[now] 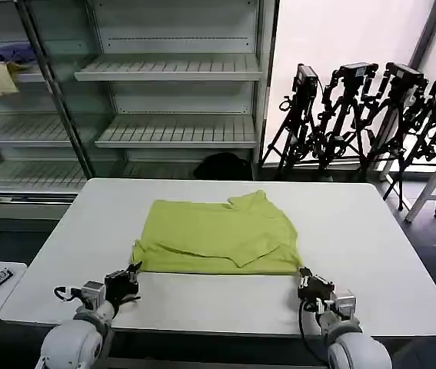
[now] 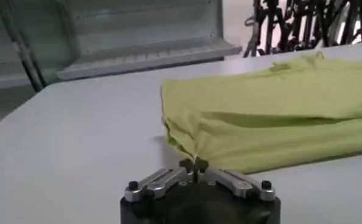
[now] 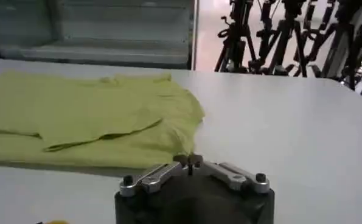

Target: Fold and organize the clothes.

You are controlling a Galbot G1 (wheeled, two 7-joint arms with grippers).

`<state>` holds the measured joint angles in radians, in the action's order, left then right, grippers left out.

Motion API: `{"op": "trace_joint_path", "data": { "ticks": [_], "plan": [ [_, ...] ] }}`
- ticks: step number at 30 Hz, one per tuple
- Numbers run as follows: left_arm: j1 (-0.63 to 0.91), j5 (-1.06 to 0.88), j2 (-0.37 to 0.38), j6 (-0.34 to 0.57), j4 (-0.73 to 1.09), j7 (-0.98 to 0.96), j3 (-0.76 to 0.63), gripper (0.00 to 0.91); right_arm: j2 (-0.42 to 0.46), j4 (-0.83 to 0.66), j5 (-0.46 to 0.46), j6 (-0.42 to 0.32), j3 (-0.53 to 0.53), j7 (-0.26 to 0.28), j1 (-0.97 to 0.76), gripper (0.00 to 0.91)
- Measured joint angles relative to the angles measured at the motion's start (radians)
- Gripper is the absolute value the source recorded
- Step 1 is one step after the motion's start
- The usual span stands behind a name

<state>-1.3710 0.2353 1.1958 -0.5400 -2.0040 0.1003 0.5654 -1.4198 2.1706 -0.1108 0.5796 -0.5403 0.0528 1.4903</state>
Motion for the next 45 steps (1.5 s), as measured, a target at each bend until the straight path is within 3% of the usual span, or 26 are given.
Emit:
{"op": "trace_joint_path", "data": {
  "ticks": [19, 20, 21, 45],
  "plan": [
    [-0.273, 0.02, 0.007, 0.06, -0.164, -0.021, 0.123, 0.01, -0.001, 0.164, 0.023, -0.001, 0.034, -0.014, 0.216, 0.0],
    [-0.279, 0.02, 0.008, 0.062, -0.167, -0.022, 0.123, 0.02, -0.002, 0.166, 0.027, -0.001, 0.037, -0.013, 0.22, 0.907],
    [-0.287, 0.02, 0.009, 0.064, -0.17, -0.022, 0.123, 0.907, -0.003, 0.169, 0.03, -0.001, 0.039, -0.013, 0.223, 0.907],
    [-0.303, -0.024, 0.019, 0.099, -0.18, -0.051, 0.143, 0.907, -0.012, 0.215, 0.069, -0.002, 0.047, -0.029, 0.261, 0.907]
  ]
}}
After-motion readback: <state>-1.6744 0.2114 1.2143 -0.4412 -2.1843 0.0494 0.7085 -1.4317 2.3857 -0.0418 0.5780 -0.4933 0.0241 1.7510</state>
